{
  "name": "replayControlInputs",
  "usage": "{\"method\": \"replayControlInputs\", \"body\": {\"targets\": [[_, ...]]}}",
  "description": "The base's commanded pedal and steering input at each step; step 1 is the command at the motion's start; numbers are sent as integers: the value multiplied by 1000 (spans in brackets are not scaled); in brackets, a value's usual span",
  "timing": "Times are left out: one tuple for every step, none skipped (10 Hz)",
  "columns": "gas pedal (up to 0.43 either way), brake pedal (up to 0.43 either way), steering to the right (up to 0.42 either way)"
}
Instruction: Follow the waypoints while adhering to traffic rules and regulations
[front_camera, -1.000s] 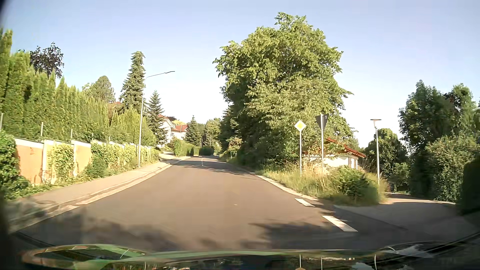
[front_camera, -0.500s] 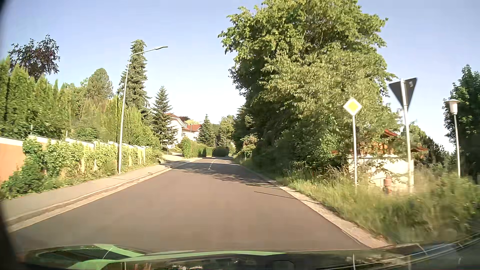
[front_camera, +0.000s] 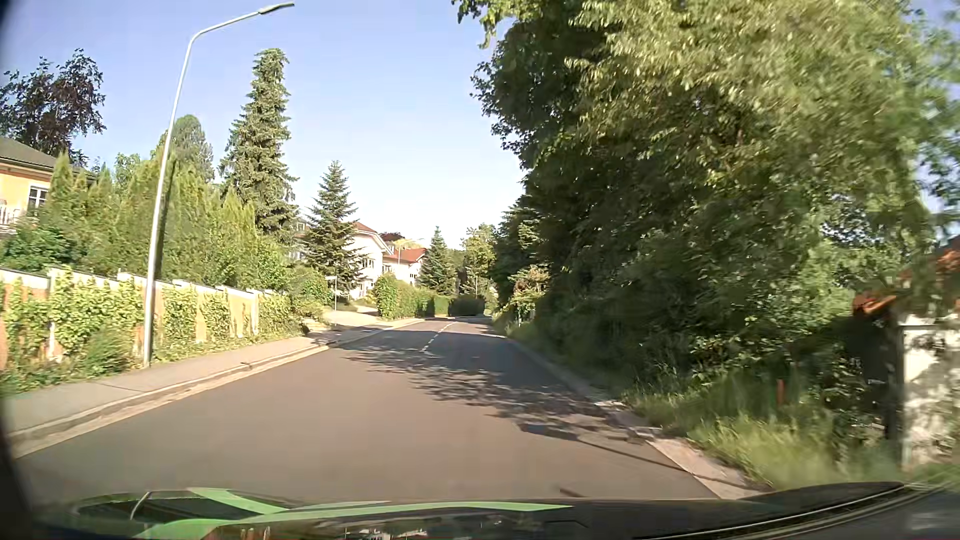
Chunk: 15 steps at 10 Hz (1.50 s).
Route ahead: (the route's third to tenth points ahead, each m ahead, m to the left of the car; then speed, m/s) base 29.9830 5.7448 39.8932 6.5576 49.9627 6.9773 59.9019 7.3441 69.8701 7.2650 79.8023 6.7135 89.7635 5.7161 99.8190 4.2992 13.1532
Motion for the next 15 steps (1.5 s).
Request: {"method": "replayControlInputs", "body": {"targets": [[287, 0, -31], [287, 0, -31], [299, 0, -31], [299, 0, -31], [299, 0, -31], [299, 0, -31], [299, 0, -30], [287, 0, -28], [280, 0, -25], [280, 0, -22], [268, 0, -18], [260, 0, -13], [260, 0, -11], [260, 0, -9], [260, 0, -8]]}}
